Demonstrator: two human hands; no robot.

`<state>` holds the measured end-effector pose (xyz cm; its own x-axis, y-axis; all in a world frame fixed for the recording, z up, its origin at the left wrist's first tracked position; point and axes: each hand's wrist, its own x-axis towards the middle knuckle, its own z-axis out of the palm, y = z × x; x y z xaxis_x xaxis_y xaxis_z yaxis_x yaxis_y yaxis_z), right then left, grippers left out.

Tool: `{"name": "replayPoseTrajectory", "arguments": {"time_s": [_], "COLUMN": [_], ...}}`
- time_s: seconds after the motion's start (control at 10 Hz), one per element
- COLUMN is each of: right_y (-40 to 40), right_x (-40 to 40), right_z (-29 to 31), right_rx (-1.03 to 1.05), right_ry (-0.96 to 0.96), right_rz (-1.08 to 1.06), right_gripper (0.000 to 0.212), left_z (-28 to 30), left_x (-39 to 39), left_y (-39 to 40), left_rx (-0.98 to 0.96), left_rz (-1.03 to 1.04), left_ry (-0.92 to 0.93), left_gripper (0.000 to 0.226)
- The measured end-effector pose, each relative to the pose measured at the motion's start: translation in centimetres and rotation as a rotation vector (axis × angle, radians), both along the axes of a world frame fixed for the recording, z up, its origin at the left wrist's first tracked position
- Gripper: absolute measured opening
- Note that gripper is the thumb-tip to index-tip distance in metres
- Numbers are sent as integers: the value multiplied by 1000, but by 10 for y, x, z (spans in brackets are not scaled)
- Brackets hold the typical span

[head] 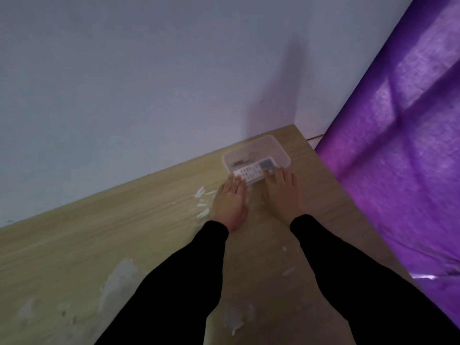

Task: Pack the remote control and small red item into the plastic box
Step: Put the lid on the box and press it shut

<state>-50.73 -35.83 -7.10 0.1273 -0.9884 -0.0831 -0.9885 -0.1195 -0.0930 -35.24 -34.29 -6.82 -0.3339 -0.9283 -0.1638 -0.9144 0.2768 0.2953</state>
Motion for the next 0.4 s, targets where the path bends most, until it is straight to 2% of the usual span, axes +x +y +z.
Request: {"name": "replayPoseTrajectory", "arguments": {"time_s": [0.1,0.2,0.4], "right_y": [-22,-34,-29], "right_x": [-9,-17,-19], "right_z": [-5,-12,-6], "right_rx": [23,160,132], "right_ry": [-78,-130,-178], "right_rz": [3,-4,-6], "right_gripper": [55,72,81], "left_z": [1,3,9], "left_x": [-8,-9,7], "left_y": [-22,-34,-30], "left_rx": [33,55,52], "left_rz": [-27,-55,-61], "left_ry": [-47,-63,-54], "left_gripper": [76,75,74]}}
